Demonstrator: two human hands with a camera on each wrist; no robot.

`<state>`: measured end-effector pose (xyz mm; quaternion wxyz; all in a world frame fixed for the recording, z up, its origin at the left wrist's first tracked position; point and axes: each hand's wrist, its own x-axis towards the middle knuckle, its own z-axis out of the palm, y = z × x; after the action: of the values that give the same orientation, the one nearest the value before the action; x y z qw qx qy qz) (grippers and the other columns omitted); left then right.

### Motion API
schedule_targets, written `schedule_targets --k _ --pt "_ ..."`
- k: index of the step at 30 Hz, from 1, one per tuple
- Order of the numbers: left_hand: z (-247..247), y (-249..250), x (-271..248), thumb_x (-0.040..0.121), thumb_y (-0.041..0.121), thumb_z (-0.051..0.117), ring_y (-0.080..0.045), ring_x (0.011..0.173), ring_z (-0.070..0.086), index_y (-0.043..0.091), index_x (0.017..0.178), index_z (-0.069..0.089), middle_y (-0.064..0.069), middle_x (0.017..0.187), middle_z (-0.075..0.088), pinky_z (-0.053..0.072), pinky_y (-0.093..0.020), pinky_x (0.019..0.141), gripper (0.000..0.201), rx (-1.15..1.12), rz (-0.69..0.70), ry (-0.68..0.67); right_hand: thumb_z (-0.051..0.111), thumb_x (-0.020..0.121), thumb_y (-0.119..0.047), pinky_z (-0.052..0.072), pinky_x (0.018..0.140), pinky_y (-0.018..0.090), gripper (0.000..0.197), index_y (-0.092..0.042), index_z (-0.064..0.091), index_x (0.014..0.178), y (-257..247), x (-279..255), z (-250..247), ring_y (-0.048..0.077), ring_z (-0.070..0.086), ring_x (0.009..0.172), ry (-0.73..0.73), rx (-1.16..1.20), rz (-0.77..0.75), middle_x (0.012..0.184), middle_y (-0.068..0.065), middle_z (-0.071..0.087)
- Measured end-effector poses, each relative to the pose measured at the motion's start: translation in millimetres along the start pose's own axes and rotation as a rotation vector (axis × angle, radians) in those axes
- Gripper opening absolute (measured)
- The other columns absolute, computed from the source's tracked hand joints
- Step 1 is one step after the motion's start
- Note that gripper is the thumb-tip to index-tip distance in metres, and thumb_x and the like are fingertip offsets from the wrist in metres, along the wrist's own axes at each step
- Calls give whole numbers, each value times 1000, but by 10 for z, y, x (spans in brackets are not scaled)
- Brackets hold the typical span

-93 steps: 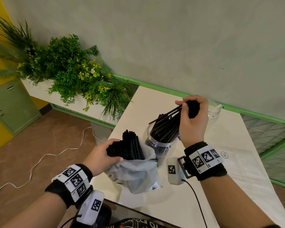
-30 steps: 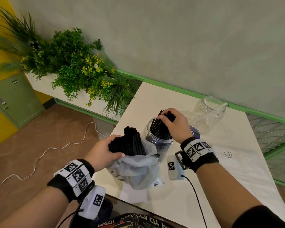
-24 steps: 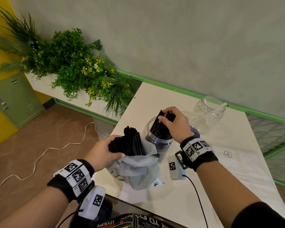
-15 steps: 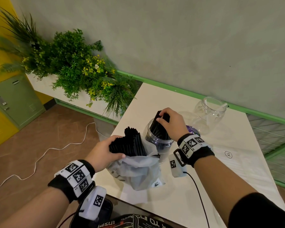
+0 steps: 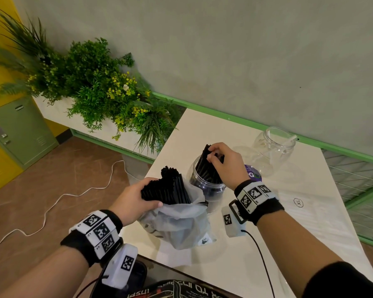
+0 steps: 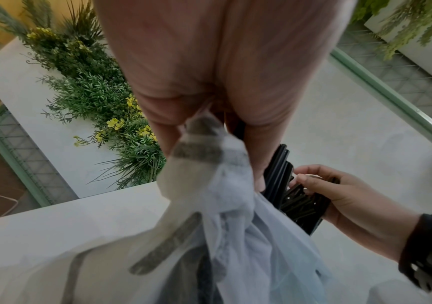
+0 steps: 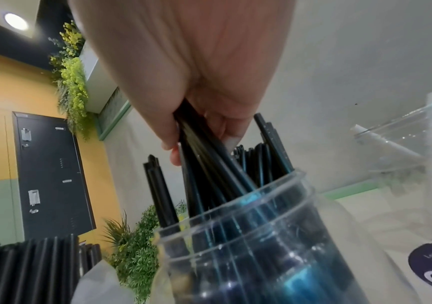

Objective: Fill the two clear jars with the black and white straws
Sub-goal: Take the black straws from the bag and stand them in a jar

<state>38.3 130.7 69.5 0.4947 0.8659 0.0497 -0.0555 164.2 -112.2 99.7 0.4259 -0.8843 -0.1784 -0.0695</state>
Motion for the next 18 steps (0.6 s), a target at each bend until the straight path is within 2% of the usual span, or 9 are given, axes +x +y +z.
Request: schedule_targets --k 3,5,7,9,13,15,18 --pt "-6 -8 3 76 16 78 -9 102 60 49 104 50 10 109 65 50 -29 88 51 -1 -1 1 61 91 -13 46 85 21 15 -21 59 104 46 -103 -66 5 57 84 -52 10 -3 83 -15 62" --pt "-6 -10 9 76 17 78 -8 101 60 48 104 50 11 108 65 49 -26 85 51 -1 -3 -4 59 91 -10 44 84 17 17 -23 58 102 81 -147 -120 -2 57 86 -81 -21 -19 87 -13 63" --pt "-1 -6 15 76 16 78 -7 100 61 47 104 50 10 108 66 49 -22 81 51 -3 -5 -4 57 93 -9 43 82 15 16 -23 59 100 96 -173 -180 -2 58 86 -81 -20 -26 90 -9 64" --pt "2 -1 22 76 15 78 -6 98 62 44 108 51 8 108 66 49 -20 80 50 -12 -10 -2 55 95 -15 43 81 17 11 -20 63 101 98 -196 -233 1 58 88 -88 -29 -31 93 -8 65" --pt "2 10 17 76 15 78 -6 98 61 46 105 50 8 108 66 50 -24 83 51 -16 -12 -3 56 95 -27 35 88 22 23 -20 62 115 195 -284 -270 11 48 103 -239 -248 -88 111 -6 59" --pt "-1 6 14 76 15 78 -6 99 61 47 105 50 8 109 66 50 -22 81 51 -15 -11 -1 61 92 -22 30 91 21 28 -20 60 120 282 -321 -264 14 44 109 -277 -317 -96 118 -5 55" --pt "3 17 14 77 14 78 2 96 59 49 101 49 11 107 65 47 -13 74 52 -23 -7 -9 62 89 -10 34 88 23 24 -16 64 112 304 -299 -246 18 50 104 -183 -304 -123 110 -2 59"
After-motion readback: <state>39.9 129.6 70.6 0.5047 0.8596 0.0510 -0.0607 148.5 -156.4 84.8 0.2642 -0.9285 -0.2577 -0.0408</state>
